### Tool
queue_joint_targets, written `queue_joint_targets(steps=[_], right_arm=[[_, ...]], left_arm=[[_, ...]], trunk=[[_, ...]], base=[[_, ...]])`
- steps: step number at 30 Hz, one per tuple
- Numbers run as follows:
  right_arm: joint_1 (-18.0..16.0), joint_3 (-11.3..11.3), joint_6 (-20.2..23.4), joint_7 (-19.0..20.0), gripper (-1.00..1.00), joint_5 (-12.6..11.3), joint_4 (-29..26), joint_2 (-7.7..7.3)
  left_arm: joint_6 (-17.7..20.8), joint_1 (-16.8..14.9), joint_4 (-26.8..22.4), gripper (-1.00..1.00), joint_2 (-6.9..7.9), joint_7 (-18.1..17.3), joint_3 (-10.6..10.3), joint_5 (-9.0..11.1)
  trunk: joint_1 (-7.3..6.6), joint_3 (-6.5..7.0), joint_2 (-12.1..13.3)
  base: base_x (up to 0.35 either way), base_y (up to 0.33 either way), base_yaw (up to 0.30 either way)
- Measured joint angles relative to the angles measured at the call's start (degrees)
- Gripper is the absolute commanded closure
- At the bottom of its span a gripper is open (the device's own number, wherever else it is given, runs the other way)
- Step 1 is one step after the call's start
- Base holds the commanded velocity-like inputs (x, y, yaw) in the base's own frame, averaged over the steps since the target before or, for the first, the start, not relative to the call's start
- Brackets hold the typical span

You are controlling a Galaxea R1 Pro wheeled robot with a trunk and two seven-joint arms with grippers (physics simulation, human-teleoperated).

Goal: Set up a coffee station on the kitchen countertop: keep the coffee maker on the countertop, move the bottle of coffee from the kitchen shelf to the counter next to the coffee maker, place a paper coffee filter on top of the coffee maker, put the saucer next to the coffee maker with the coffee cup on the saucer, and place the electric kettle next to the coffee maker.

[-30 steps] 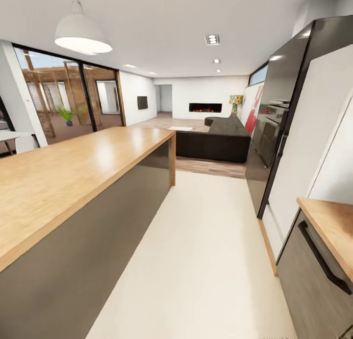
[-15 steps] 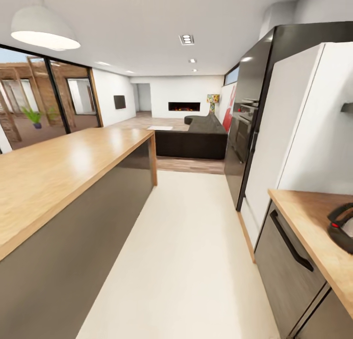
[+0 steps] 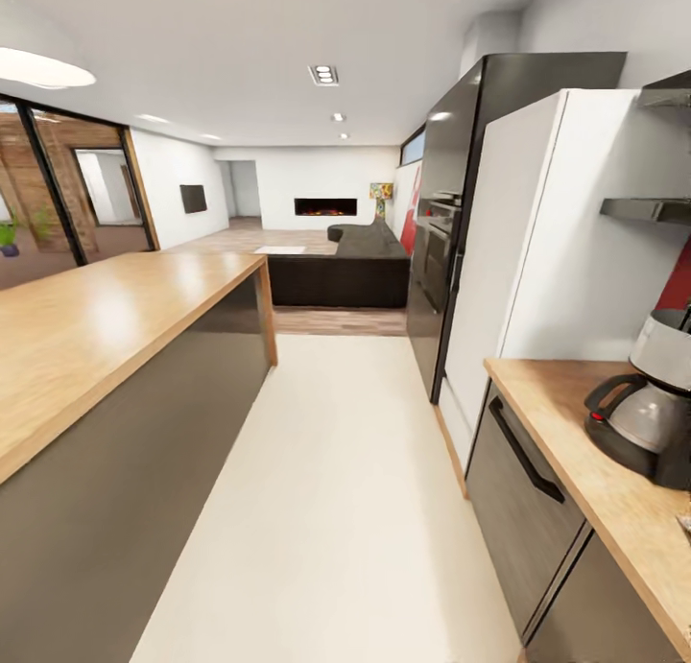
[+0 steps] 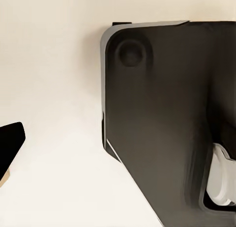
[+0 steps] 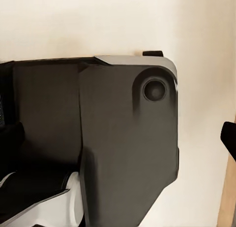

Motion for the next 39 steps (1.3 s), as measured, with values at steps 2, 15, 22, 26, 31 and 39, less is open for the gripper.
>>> queue_joint_targets(steps=[2,15,22,26,31,39], right_arm=[[0.0,0.0,-0.03,-0.02,-1.0,0.01,0.0,0.03],[0.0,0.17,-0.05,0.03,-1.0,0.09,-0.01,0.07],[0.0,0.21,0.08,0.0,-1.0,0.03,-0.22,0.2],[0.0,0.18,-0.04,0.0,-1.0,0.01,-0.23,0.31],[0.0,0.06,-0.05,-0.02,-1.0,0.01,-0.11,0.29],[0.0,0.0,0.09,-0.03,-1.0,0.01,-0.09,0.28]], left_arm=[[-0.01,0.01,0.0,-1.0,-0.04,0.0,0.0,0.0],[0.02,-0.02,0.0,-1.0,-0.17,0.0,0.0,0.0],[0.05,-0.01,0.0,-1.0,-0.17,-0.01,0.0,0.0],[0.08,0.0,0.0,-1.0,-0.17,-0.04,0.0,-0.01],[0.08,0.01,0.04,-1.0,-0.21,-0.01,0.0,0.0],[0.27,-0.01,0.07,-1.0,-0.24,-0.16,-0.06,-0.2]], trunk=[[0.0,-0.01,0.0],[0.0,-0.01,0.0],[0.0,-0.01,0.0],[0.0,-0.01,0.0],[0.0,-0.01,0.0],[0.0,-0.01,0.0]], base=[[0.0,0.0,-0.032],[0.0,0.0,-0.004],[0.0,0.0,0.0],[0.0,0.0,0.0],[0.0,0.0,0.0],[0.0,0.0,-0.092]])
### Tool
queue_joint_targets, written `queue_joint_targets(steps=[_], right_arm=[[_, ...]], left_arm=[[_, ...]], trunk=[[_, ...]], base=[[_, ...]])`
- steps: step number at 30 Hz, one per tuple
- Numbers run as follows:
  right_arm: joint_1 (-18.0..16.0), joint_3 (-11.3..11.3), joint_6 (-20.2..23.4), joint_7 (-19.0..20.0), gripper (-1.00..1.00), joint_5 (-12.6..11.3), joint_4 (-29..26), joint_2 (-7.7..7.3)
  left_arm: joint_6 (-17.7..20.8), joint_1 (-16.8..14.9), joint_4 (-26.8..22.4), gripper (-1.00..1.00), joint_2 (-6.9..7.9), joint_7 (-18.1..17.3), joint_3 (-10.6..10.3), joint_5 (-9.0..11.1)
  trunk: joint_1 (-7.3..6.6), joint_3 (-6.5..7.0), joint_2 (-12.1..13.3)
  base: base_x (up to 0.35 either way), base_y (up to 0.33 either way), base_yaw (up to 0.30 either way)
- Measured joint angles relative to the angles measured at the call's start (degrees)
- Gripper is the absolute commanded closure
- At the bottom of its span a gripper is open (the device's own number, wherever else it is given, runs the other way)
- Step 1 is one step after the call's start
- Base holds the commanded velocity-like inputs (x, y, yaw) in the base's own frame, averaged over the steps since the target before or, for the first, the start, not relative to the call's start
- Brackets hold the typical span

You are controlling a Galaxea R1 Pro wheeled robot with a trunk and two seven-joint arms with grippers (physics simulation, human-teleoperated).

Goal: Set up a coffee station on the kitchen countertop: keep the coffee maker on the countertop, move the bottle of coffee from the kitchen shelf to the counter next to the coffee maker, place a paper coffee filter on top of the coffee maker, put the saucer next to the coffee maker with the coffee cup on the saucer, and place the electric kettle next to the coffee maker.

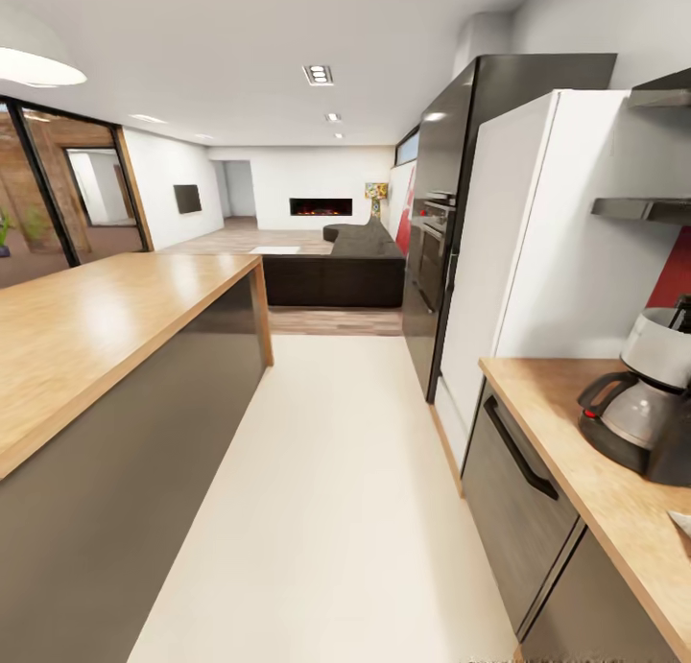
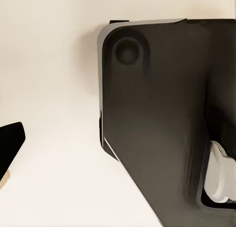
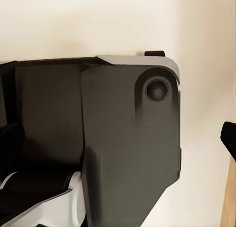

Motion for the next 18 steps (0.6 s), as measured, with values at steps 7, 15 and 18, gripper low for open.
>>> queue_joint_targets(steps=[7,15,18], right_arm=[[0.0,0.02,0.01,0.03,-1.0,0.0,0.07,0.0],[0.0,0.08,0.01,0.03,-1.0,0.0,0.1,0.0],[0.0,0.08,-0.01,0.03,-1.0,0.0,0.1,0.0]], left_arm=[[0.19,-0.04,-0.02,-1.0,0.14,-0.12,-0.11,-0.13],[0.3,-0.03,-0.01,-1.0,0.25,-0.16,0.21,0.19],[0.24,-0.05,-0.01,-1.0,0.2,-0.16,0.22,0.2]], trunk=[[0.0,0.0,0.0],[0.0,0.0,0.0],[0.0,0.0,0.0]], base=[[0.0,0.005,-0.254],[0.0,0.268,-0.267],[0.0,0.321,-0.267]])
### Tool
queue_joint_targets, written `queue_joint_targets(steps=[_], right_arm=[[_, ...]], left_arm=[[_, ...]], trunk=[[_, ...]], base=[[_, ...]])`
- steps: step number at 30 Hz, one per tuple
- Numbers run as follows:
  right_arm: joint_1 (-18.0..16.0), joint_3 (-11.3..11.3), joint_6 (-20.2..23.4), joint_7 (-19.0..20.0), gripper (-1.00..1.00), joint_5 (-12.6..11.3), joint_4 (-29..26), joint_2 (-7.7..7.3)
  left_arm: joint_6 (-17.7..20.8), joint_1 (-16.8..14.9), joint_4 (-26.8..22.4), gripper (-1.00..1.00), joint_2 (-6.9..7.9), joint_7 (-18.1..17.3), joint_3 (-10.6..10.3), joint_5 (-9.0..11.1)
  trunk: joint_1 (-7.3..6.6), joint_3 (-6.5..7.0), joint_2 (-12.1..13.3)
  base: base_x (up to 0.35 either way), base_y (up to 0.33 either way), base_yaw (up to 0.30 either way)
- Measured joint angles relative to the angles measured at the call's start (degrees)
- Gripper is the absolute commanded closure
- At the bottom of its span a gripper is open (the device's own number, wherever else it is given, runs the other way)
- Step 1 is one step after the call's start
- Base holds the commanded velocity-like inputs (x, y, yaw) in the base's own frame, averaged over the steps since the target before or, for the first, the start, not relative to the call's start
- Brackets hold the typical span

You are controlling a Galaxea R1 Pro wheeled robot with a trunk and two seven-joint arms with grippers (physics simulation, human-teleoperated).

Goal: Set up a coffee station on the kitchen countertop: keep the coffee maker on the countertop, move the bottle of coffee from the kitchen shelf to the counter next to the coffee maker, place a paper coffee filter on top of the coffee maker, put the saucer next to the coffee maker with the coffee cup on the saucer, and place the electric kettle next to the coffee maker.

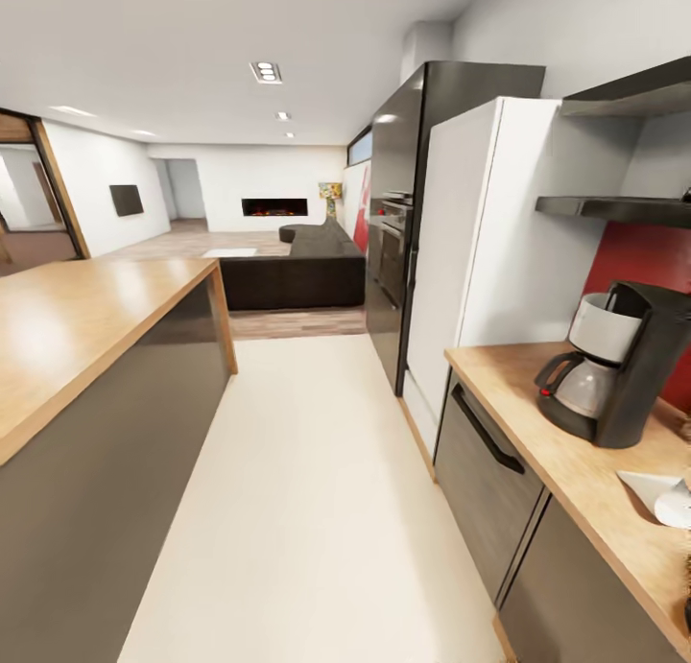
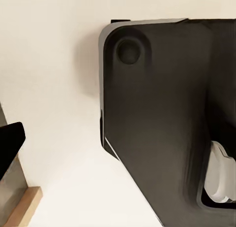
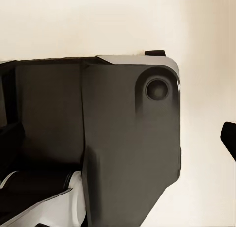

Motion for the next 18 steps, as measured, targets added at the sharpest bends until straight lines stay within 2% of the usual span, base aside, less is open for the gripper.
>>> queue_joint_targets(steps=[7,15,18], right_arm=[[0.0,0.0,-0.05,0.0,-1.0,0.0,0.0,0.0],[0.0,0.0,-0.06,0.0,-1.0,0.0,0.0,0.0],[0.0,0.0,-0.06,0.0,-1.0,0.0,0.0,0.0]], left_arm=[[-0.28,0.0,0.0,-1.0,0.05,0.0,-0.07,0.0],[-0.31,-0.01,0.0,-1.0,0.05,0.0,-0.16,0.0],[-0.37,0.0,0.0,-1.0,-0.01,0.0,-0.16,0.0]], trunk=[[-0.01,0.0,-0.01],[-0.02,0.0,-0.01],[-0.03,0.0,-0.01]], base=[[0.075,0.317,-0.267],[0.203,0.278,-0.267],[0.28,0.165,-0.267]])
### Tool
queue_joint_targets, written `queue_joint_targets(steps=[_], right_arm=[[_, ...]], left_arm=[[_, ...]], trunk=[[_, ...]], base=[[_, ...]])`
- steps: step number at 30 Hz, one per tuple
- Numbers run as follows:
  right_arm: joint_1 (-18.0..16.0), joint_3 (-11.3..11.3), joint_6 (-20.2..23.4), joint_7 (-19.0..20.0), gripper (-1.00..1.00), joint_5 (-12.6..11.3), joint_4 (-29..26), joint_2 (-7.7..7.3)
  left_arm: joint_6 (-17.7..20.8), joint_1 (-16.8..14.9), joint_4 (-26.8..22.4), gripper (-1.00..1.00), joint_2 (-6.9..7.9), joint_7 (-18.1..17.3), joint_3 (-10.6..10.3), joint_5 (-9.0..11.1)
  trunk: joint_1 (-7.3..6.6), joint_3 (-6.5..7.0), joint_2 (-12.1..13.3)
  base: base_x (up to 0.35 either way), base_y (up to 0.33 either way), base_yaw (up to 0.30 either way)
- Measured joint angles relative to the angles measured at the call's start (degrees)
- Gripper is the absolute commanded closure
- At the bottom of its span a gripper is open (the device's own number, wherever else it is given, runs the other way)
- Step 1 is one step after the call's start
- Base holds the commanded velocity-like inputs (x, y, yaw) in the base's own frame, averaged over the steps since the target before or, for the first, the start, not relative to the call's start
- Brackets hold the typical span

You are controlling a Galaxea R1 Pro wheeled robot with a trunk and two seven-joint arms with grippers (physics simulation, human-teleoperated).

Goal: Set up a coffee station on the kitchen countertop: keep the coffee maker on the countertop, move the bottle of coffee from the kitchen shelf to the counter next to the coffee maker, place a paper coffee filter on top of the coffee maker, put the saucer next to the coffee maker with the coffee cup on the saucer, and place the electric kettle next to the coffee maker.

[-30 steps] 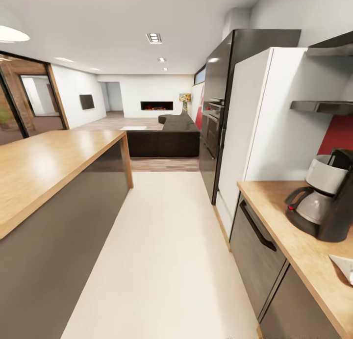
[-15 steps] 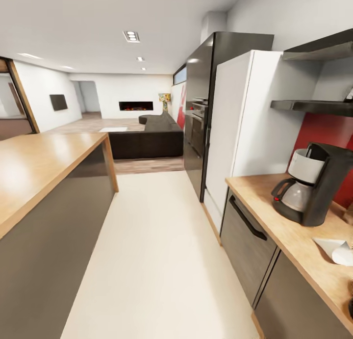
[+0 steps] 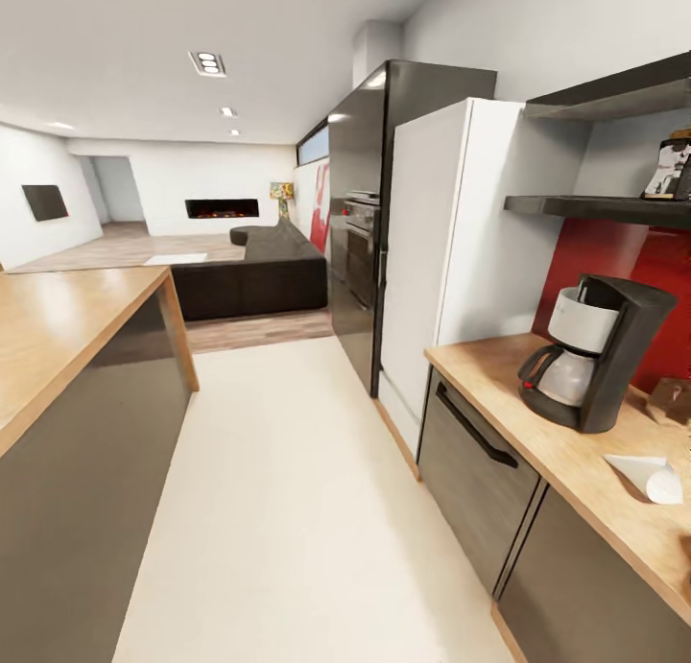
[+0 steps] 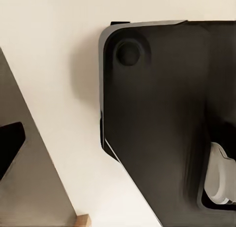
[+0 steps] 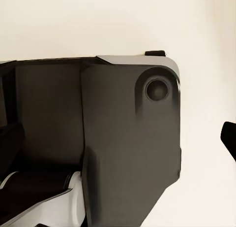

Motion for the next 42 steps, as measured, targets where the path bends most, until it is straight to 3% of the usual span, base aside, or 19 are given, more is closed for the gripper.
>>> queue_joint_targets(steps=[6,34,42], right_arm=[[0.0,0.0,-0.06,0.0,-1.0,0.01,0.0,0.04],[0.0,0.0,-0.07,-0.06,-1.0,0.04,-0.01,0.09],[-0.01,0.2,-0.07,0.06,-1.0,0.15,0.0,0.09]], left_arm=[[-0.02,0.0,0.0,-1.0,-0.03,0.0,0.0,0.0],[-0.04,0.07,0.02,-1.0,-0.03,0.0,0.0,0.0],[-0.07,0.05,0.02,-1.0,0.05,0.0,0.0,-0.06]], trunk=[[0.02,0.0,0.0],[0.03,0.0,0.01],[0.01,0.0,0.0]], base=[[0.197,0.009,-0.267],[0.002,0.0,-0.264],[0.122,0.121,-0.078]])
